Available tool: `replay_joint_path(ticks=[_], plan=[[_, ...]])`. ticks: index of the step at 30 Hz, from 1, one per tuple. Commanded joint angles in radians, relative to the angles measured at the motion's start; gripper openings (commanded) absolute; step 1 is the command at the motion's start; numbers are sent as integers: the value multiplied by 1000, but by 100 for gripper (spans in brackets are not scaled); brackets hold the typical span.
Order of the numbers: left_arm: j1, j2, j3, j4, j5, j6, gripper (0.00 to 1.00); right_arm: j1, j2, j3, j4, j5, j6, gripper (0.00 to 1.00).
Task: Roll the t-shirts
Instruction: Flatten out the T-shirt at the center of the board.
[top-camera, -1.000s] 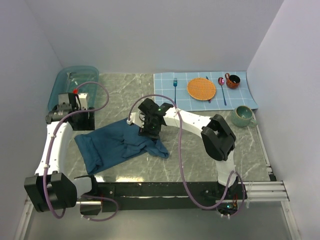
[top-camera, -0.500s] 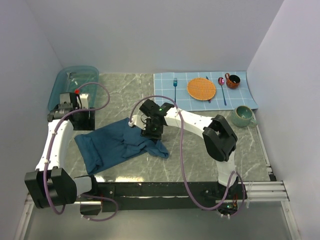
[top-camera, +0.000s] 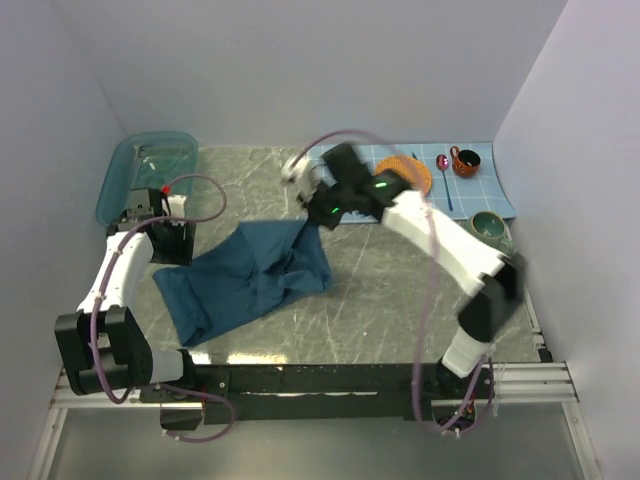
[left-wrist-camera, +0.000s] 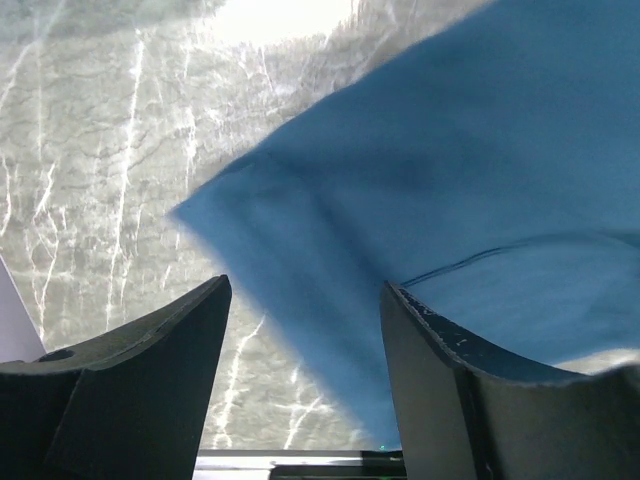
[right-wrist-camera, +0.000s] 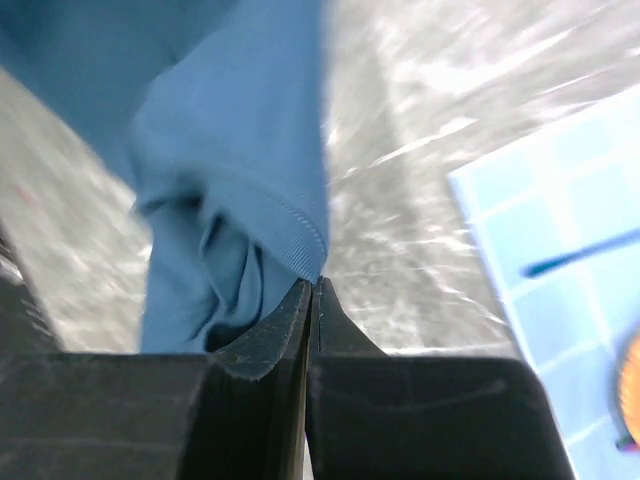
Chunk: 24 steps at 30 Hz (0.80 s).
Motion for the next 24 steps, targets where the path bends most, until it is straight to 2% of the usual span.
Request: replay_joint_path(ticks=[1, 3, 8, 12, 15, 19, 21, 23, 24], plan=[[4, 27, -34, 60, -29, 76, 66, -133, -194, -53, -28, -142, 179, 0], [2, 45, -38, 62, -11, 73, 66, -198, -242, -144, -30, -199, 200, 0], [-21, 162, -24, 70, 42, 52, 64, -230, -301, -277, 15, -202, 231, 0], [-43, 242, 32, 36, 226, 56, 63, -232, -295, -301, 18, -190, 223, 0], [-122, 254, 66, 34, 297, 27, 62, -250, -280, -294, 12, -176, 220, 0], [-249, 246, 54, 137, 239, -111, 61, -288, -263, -288, 13, -176, 229, 0], [-267, 292, 72, 128, 179, -215, 58, -295, -262, -283, 13, -169, 229, 0], [-290, 374, 107, 99, 146, -243, 50, -299, -260, -281, 10, -166, 226, 0], [-307, 401, 114, 97, 126, -241, 41, -299, -260, -280, 9, -166, 225, 0]])
